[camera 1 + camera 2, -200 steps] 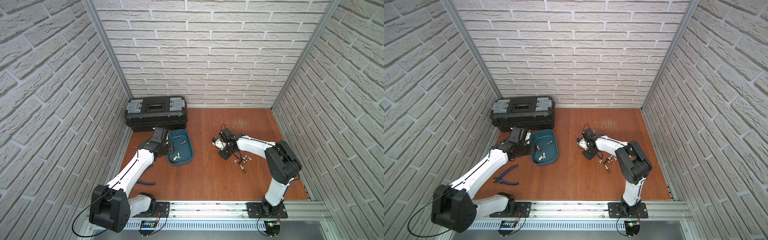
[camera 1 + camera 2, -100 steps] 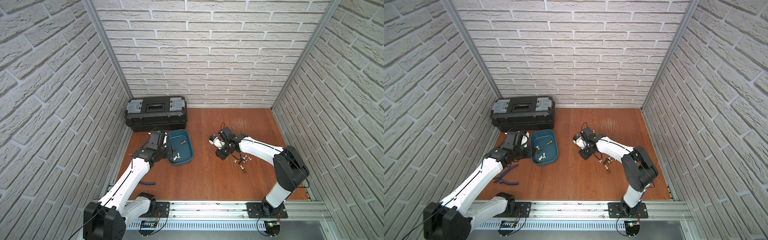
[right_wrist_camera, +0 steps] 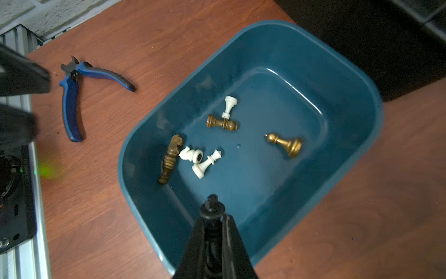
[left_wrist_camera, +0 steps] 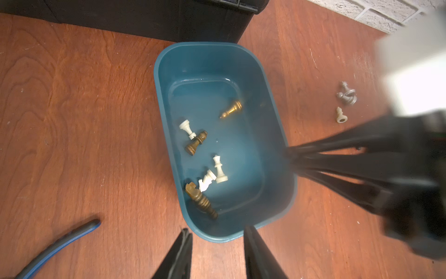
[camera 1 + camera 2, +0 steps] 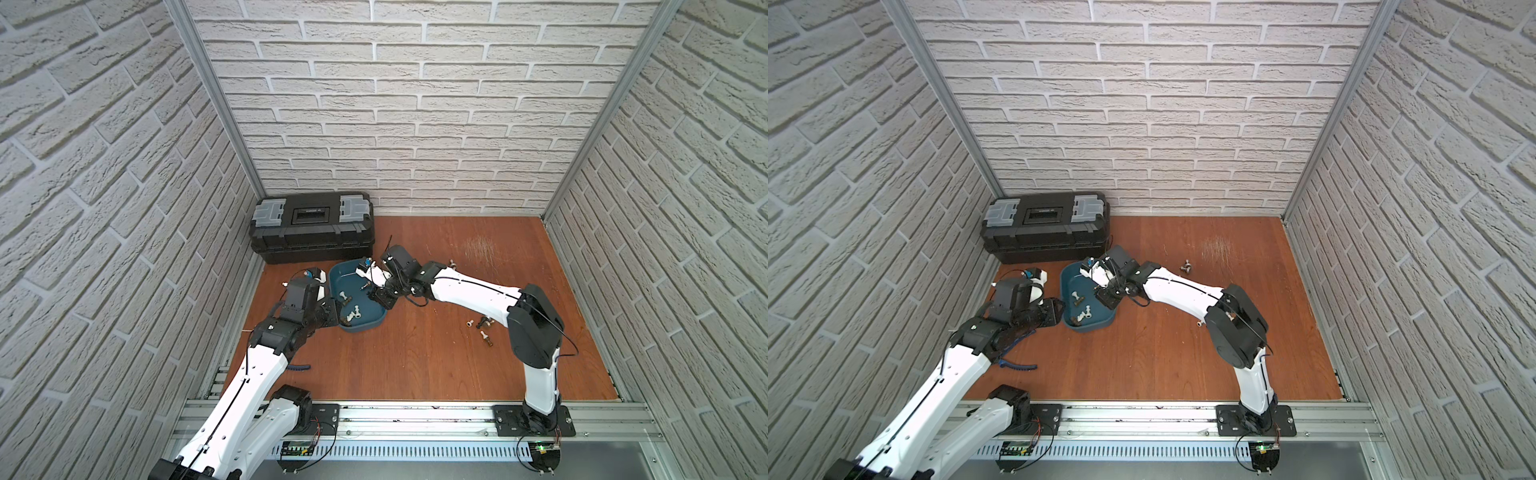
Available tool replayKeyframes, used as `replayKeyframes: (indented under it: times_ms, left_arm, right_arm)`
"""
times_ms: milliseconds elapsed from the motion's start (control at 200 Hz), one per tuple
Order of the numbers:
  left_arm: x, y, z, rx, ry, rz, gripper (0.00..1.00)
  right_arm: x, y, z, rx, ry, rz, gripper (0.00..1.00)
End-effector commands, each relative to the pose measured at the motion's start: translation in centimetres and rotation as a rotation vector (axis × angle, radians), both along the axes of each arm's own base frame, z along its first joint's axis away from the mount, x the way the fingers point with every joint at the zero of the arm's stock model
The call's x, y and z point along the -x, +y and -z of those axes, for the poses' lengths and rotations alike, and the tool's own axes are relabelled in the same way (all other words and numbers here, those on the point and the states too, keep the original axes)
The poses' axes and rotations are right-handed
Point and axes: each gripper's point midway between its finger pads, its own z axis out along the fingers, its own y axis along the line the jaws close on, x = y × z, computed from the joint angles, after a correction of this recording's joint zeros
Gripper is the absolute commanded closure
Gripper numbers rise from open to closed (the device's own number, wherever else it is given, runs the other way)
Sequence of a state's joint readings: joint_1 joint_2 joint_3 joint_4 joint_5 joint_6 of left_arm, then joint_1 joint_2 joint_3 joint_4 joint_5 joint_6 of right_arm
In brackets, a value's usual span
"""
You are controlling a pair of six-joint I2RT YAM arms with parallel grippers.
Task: Put the chess pieces into the storage box
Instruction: Place the chess piece in the storage box.
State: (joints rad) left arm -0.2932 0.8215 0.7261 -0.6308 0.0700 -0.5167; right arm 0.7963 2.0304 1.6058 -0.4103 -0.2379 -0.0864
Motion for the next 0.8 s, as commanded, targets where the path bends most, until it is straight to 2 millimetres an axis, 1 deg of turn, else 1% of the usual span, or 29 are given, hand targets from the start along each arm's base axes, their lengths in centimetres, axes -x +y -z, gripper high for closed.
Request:
replayKeyframes:
  times_ms: [0, 50, 90, 145, 230, 340, 425, 535, 580, 615, 620, 630, 675, 745, 795]
  left_arm:
    - [0.0, -0.1, 0.5, -0.009, 0.0, 0.002, 0.59]
    - [0.0, -0.2, 0.5, -0.01, 0.001, 0.005, 0.59]
    - [0.0, -0.2, 0.5, -0.012, 0.002, 0.005, 0.59]
    - [0.0, -0.2, 0.5, -0.015, 0.001, 0.007, 0.59]
    - [0.0, -0.1, 0.6, -0.018, -0.002, 0.005, 0.59]
    - [-0.1, 0.1, 0.7, -0.029, 0.003, -0.003, 0.59]
    - [0.0, 0.1, 0.6, -0.031, 0.004, -0.006, 0.59]
    - [0.1, -0.2, 0.5, -0.021, -0.009, 0.004, 0.59]
    - [0.0, -0.4, 0.6, -0.013, -0.003, 0.011, 0.58]
    - [0.0, -0.7, 0.7, -0.003, 0.012, 0.019, 0.59]
    - [0.0, -0.7, 0.7, -0.001, 0.012, 0.019, 0.58]
    - [0.0, -0.8, 0.7, 0.002, 0.018, 0.018, 0.58]
    - [-0.1, -1.0, 0.9, 0.012, 0.042, 0.015, 0.59]
    - [-0.4, -1.9, 0.8, 0.021, 0.054, 0.017, 0.59]
    - [-0.6, -2.7, 0.6, 0.02, 0.047, 0.022, 0.59]
  right_arm:
    - [-0.7, 1.7, 0.5, -0.006, -0.012, -0.023, 0.85]
    - [-0.9, 1.9, 0.8, 0.002, -0.009, -0.018, 0.81]
    - [-1.0, 2.0, 0.7, -0.004, -0.01, -0.014, 0.78]
    - [-0.9, 2.0, 0.3, -0.014, -0.01, -0.004, 0.72]
    - [-1.1, 1.8, -1.4, -0.045, -0.033, 0.035, 0.65]
    - [-1.6, 1.1, -3.5, -0.076, -0.073, 0.098, 0.56]
    - [-2.1, 0.4, -4.7, -0.068, -0.082, 0.152, 0.55]
    - [-2.2, 0.2, -7.2, -0.074, -0.06, 0.157, 0.55]
    - [-2.3, -0.4, -7.1, -0.05, -0.044, 0.181, 0.55]
    - [-2.2, -1.2, -6.6, -0.025, -0.021, 0.204, 0.56]
    - [-2.2, -1.4, -7.3, -0.033, -0.027, 0.207, 0.56]
    - [-2.1, -1.7, -7.8, -0.038, -0.029, 0.214, 0.56]
    - [-1.8, -3.0, -7.9, -0.038, -0.008, 0.252, 0.56]
    - [-1.8, -5.9, -8.2, -0.059, 0.015, 0.341, 0.57]
    - [-2.0, -8.5, -8.2, -0.067, 0.036, 0.417, 0.57]
